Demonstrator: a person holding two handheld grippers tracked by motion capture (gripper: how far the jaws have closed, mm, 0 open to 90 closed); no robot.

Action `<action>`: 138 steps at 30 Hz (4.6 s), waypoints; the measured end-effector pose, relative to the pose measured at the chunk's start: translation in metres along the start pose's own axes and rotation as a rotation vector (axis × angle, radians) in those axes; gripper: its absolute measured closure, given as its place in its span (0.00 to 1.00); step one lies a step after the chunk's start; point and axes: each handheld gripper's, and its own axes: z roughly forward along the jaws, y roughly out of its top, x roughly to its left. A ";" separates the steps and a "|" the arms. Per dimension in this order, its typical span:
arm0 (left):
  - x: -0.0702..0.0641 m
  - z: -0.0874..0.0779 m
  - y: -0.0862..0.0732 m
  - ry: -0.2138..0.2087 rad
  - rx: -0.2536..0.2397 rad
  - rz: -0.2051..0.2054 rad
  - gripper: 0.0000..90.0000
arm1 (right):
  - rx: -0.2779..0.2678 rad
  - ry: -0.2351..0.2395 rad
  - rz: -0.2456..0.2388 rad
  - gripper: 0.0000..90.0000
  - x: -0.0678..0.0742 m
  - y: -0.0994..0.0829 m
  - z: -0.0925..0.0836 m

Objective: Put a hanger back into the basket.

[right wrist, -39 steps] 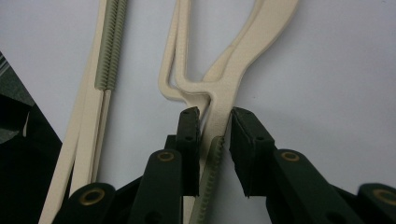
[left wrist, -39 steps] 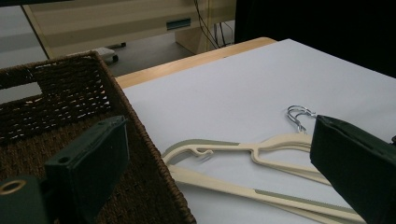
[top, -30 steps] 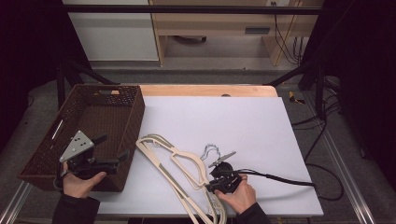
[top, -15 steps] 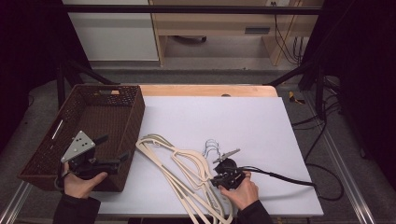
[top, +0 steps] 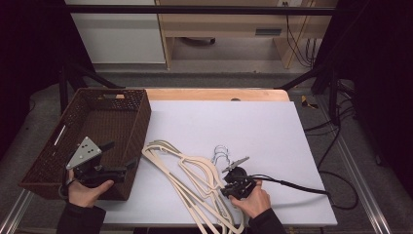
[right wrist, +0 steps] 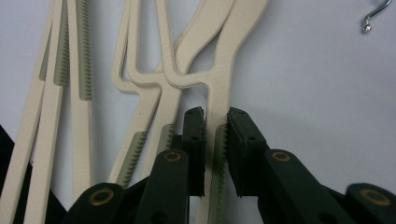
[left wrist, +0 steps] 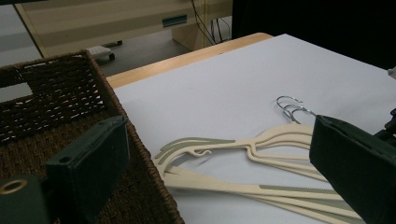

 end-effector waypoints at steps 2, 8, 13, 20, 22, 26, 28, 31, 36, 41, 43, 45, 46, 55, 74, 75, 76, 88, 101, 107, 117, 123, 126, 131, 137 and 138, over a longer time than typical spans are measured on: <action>-0.001 0.001 0.000 -0.002 0.003 0.002 0.05 | 0.011 0.004 0.011 0.87 0.000 0.000 -0.001; -0.004 0.003 0.001 -0.009 0.011 0.012 0.05 | 0.004 0.002 0.062 0.89 -0.003 0.002 -0.007; -0.010 0.008 0.002 -0.031 0.024 0.022 0.06 | -0.034 0.031 0.065 0.89 -0.014 0.002 -0.020; -0.034 0.029 0.013 -0.096 0.071 0.089 0.06 | -0.081 0.040 0.031 0.90 -0.020 0.002 -0.037; -0.042 0.037 0.016 -0.121 0.089 0.100 0.06 | -0.086 0.038 0.011 0.90 -0.020 0.002 -0.040; -0.057 0.057 0.021 -0.159 0.146 0.136 0.06 | -0.104 0.038 -0.012 0.90 -0.020 0.002 -0.044; -0.064 0.070 0.023 -0.182 0.178 0.152 0.07 | -0.103 0.046 -0.019 0.90 -0.020 0.002 -0.046; -0.075 0.091 0.025 -0.212 0.215 0.168 0.08 | -0.115 0.037 -0.038 0.90 -0.021 0.001 -0.047; -0.083 0.125 0.025 -0.247 0.285 0.182 0.10 | -0.116 0.036 -0.046 0.90 -0.021 0.000 -0.051; -0.081 0.154 0.017 -0.266 0.354 0.214 0.17 | -0.117 0.043 -0.059 0.90 -0.021 0.000 -0.051; -0.079 0.163 0.014 -0.275 0.378 0.229 0.20 | -0.116 0.047 -0.067 0.90 -0.021 0.000 -0.052; -0.076 0.169 0.011 -0.278 0.402 0.239 0.23 | -0.115 0.044 -0.078 0.90 -0.022 0.000 -0.052; -0.075 0.172 0.009 -0.278 0.408 0.232 0.24 | -0.119 0.045 -0.071 0.90 -0.021 0.000 -0.052; -0.073 0.197 -0.005 -0.315 0.512 0.324 0.39 | -0.118 0.042 -0.080 0.90 -0.021 0.000 -0.053; -0.077 0.191 -0.003 -0.310 0.497 0.439 0.77 | -0.150 0.067 -0.131 0.89 -0.025 -0.002 -0.059; -0.078 0.187 -0.001 -0.313 0.497 0.452 0.78 | -0.153 0.068 -0.121 0.89 -0.025 -0.002 -0.061; -0.079 0.184 0.001 -0.306 0.490 0.466 0.79 | -0.160 0.070 -0.124 0.89 -0.026 -0.002 -0.062; -0.107 0.146 0.021 -0.314 0.447 0.562 0.88 | -0.265 0.032 -0.117 0.82 -0.036 -0.007 -0.089; -0.132 0.110 0.031 -0.374 0.430 0.505 0.94 | -0.413 -0.005 -0.142 0.57 -0.041 -0.010 -0.101; -0.142 0.103 0.031 -0.356 0.396 0.451 0.96 | -0.561 -0.041 -0.161 0.32 -0.042 -0.011 -0.105; -0.125 0.089 0.042 -0.307 0.343 0.332 0.96 | -0.673 -0.056 -0.115 0.18 -0.058 -0.019 -0.111; -0.109 0.068 0.067 -0.256 0.284 0.288 0.96 | -0.680 -0.047 -0.087 0.14 -0.067 -0.024 -0.113; -0.097 0.058 0.081 -0.258 0.264 0.274 0.96 | -0.693 -0.041 -0.072 0.13 -0.071 -0.026 -0.115; -0.078 0.045 0.098 -0.244 0.240 0.252 0.96 | -0.701 -0.047 -0.054 0.12 -0.075 -0.029 -0.116; -0.051 0.034 0.112 -0.221 0.230 0.228 0.96 | -0.713 -0.051 -0.047 0.11 -0.078 -0.031 -0.118; -0.044 0.031 0.114 -0.215 0.224 0.225 0.96 | -0.716 -0.053 -0.041 0.11 -0.079 -0.031 -0.118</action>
